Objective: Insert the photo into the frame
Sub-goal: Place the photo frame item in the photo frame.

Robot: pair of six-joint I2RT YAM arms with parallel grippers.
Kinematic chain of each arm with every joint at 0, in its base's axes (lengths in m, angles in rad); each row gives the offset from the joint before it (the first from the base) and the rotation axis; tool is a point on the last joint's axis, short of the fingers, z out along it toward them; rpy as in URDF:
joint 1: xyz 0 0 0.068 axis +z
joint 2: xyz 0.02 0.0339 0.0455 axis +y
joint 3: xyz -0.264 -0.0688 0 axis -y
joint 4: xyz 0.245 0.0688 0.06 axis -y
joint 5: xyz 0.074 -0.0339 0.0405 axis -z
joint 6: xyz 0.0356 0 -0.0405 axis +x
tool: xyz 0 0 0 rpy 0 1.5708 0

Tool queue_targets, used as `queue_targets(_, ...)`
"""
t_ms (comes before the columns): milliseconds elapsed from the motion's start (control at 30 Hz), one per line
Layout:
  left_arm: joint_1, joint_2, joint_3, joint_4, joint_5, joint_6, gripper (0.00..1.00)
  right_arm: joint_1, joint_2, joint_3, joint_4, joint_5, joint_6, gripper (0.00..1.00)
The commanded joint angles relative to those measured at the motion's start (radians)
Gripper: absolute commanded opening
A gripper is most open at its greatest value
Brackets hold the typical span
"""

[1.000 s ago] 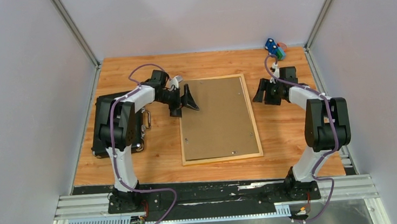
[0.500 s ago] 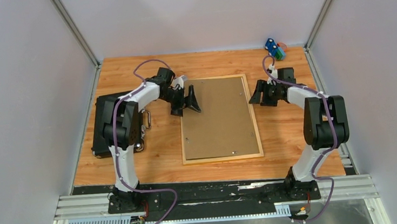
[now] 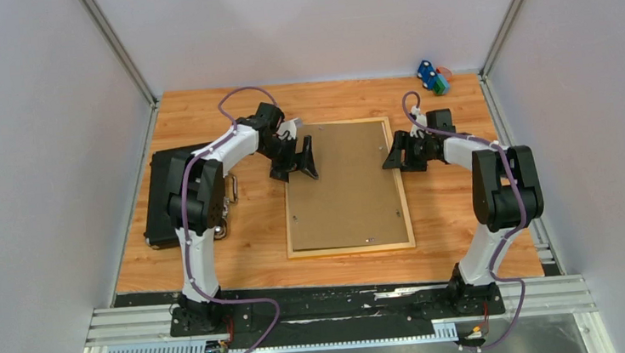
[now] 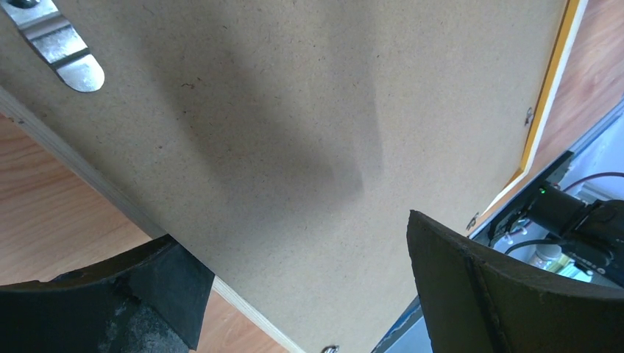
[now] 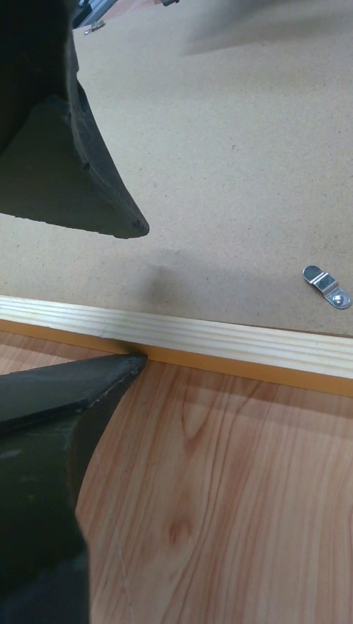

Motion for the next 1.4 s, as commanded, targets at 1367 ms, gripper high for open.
queue_targets(1367,-0.054,-0.029,0.141,-0.16,-0.248,0.147,1.0,0.02,0.027,0.043,0.011,-0.04,-0.029,0.62)
